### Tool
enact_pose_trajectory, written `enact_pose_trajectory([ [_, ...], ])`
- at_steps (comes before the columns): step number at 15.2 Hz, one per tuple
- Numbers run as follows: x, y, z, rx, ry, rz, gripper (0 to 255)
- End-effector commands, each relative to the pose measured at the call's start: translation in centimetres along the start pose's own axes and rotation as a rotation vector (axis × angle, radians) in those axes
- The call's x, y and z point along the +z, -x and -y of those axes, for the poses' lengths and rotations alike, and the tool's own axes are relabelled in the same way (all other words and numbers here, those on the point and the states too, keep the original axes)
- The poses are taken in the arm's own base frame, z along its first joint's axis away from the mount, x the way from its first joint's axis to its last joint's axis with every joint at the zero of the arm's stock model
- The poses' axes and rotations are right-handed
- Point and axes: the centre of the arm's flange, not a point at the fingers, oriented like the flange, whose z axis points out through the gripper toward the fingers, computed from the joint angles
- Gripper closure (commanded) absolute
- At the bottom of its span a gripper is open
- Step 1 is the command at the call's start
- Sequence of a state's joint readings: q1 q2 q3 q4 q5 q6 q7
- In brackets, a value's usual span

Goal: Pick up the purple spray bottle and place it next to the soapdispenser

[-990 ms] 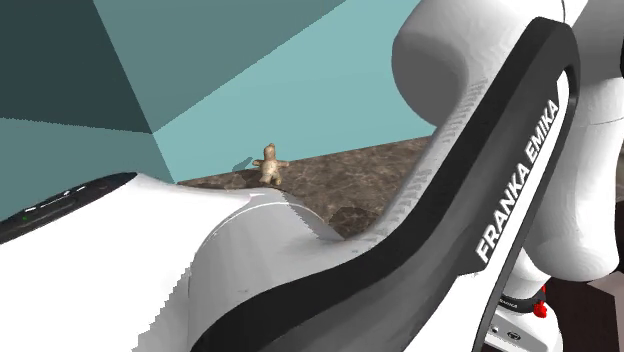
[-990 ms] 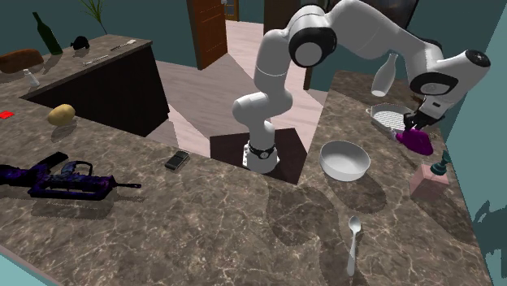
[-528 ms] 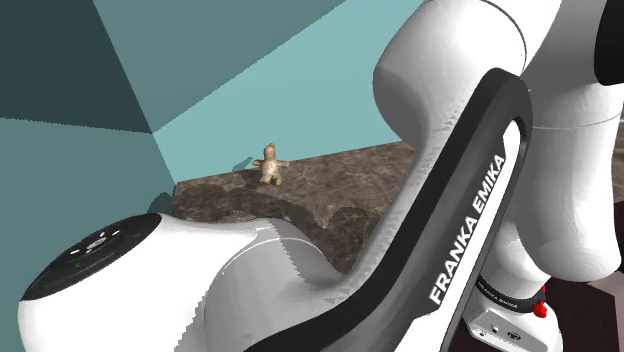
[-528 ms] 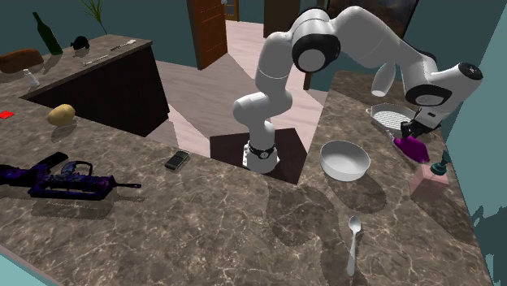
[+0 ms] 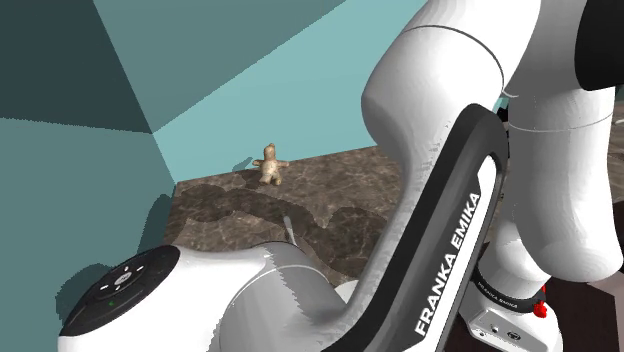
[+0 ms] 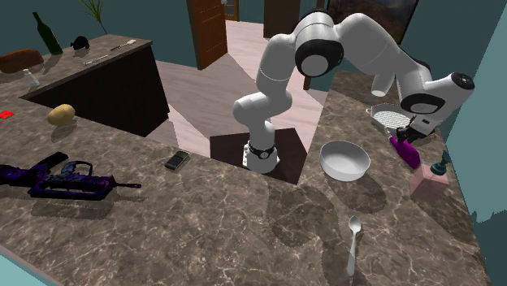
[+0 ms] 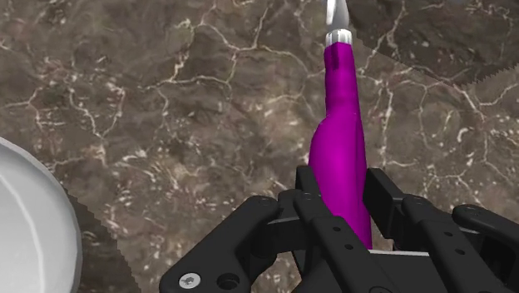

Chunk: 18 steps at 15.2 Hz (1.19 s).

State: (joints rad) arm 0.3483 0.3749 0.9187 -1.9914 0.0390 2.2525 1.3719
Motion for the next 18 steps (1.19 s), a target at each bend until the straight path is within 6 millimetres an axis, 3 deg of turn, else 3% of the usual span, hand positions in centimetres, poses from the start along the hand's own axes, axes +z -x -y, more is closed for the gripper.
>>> enact_pose_trajectory([
  [1,0.1,0.0,0.0,0.000,0.000,0.000,255],
  [4,0.1,0.0,0.0,0.000,0.000,0.000,255],
  [5,0.1,0.0,0.0,0.000,0.000,0.000,0],
  [10,0.1,0.0,0.0,0.000,0.000,0.000,0],
  [14,-4.9,0.0,0.0,0.000,0.000,0.000,0],
  [18,-4.9,0.0,0.0,0.000,0.000,0.000,0],
])
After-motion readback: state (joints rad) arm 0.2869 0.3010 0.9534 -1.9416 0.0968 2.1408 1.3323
